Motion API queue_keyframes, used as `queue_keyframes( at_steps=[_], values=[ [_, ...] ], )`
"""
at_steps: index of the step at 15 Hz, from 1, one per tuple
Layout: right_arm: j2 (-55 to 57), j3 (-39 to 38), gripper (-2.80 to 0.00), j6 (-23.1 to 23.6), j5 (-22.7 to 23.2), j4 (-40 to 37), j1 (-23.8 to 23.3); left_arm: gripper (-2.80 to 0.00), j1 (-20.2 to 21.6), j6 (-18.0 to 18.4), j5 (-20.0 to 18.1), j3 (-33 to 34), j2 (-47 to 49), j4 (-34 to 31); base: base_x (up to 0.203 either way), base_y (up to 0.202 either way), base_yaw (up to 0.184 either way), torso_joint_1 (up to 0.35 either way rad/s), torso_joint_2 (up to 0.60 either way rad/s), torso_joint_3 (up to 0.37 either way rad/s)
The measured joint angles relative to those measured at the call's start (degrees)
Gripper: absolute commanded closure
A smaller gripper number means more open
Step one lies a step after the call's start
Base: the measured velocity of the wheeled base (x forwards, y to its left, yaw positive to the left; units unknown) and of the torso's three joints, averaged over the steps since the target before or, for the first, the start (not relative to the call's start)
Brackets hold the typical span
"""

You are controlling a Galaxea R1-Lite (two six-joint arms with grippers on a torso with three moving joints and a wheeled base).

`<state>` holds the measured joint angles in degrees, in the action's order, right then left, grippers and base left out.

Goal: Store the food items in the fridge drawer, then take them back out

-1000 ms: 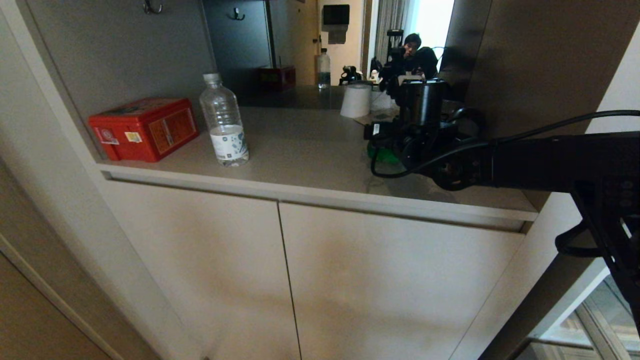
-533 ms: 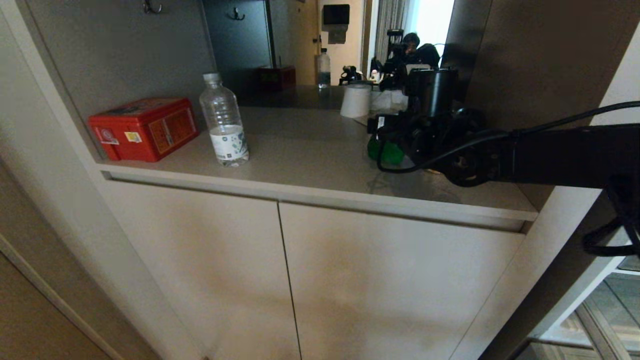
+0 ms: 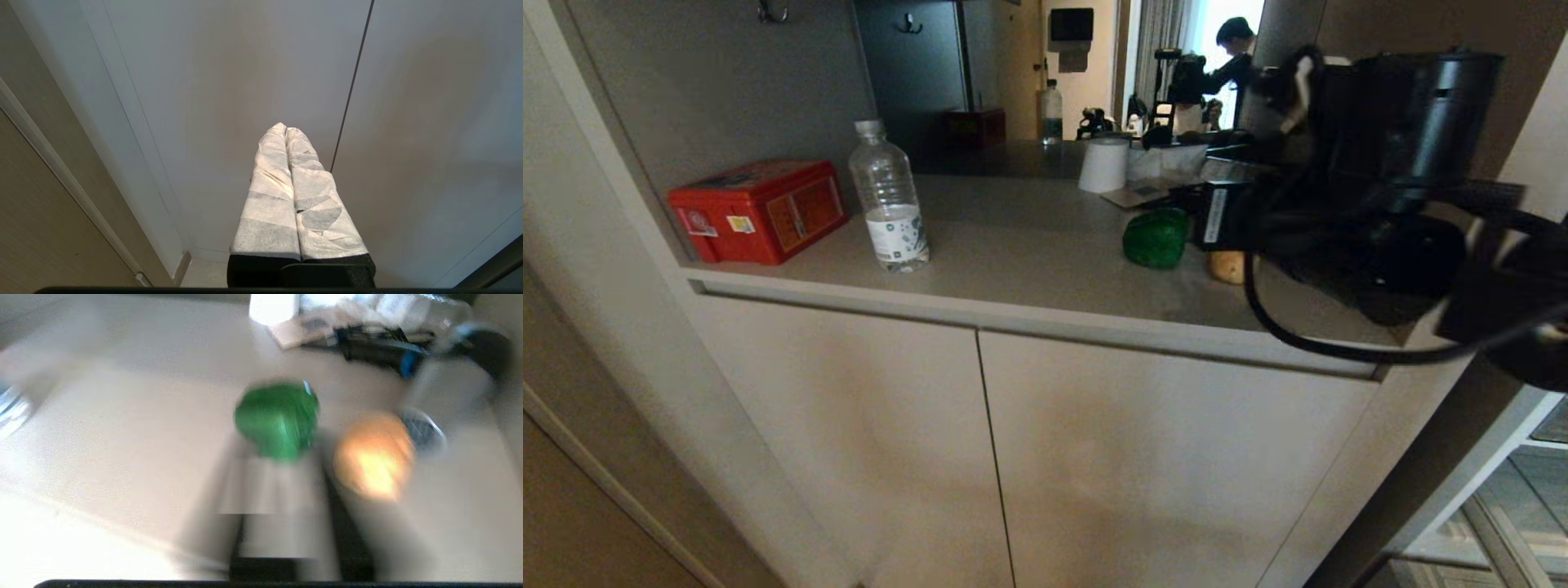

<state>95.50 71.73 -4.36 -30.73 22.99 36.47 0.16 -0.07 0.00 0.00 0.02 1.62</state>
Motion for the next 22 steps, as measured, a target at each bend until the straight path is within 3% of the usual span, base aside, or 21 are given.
queue_keyframes(
  at_steps=[5, 9, 13, 17, 22],
  values=[
    [-22.0, -26.9, 0.00, -5.6, 0.3, 0.2, 2.7, 0.00, 0.0, 0.0, 0.0, 0.0, 0.0, 0.0, 0.000, 0.000, 0.000, 0.000, 0.00, 0.000],
    [-31.1, -40.7, 0.00, -10.6, 1.1, 0.4, 2.9, 0.00, 0.0, 0.0, 0.0, 0.0, 0.0, 0.0, 0.000, 0.000, 0.000, 0.000, 0.00, 0.000],
    [-31.6, -44.7, 0.00, -9.9, 0.9, 0.3, 2.3, 0.00, 0.0, 0.0, 0.0, 0.0, 0.0, 0.0, 0.000, 0.000, 0.000, 0.000, 0.00, 0.000],
    [-31.8, -48.6, 0.00, -4.5, 0.8, 0.4, 1.9, 0.00, 0.0, 0.0, 0.0, 0.0, 0.0, 0.0, 0.000, 0.000, 0.000, 0.000, 0.00, 0.000],
    [-32.7, -51.0, 0.00, -4.7, 0.9, 0.4, 1.5, 0.00, 0.0, 0.0, 0.0, 0.0, 0.0, 0.0, -0.003, 0.004, -0.150, 0.002, 0.00, 0.003]
  ],
)
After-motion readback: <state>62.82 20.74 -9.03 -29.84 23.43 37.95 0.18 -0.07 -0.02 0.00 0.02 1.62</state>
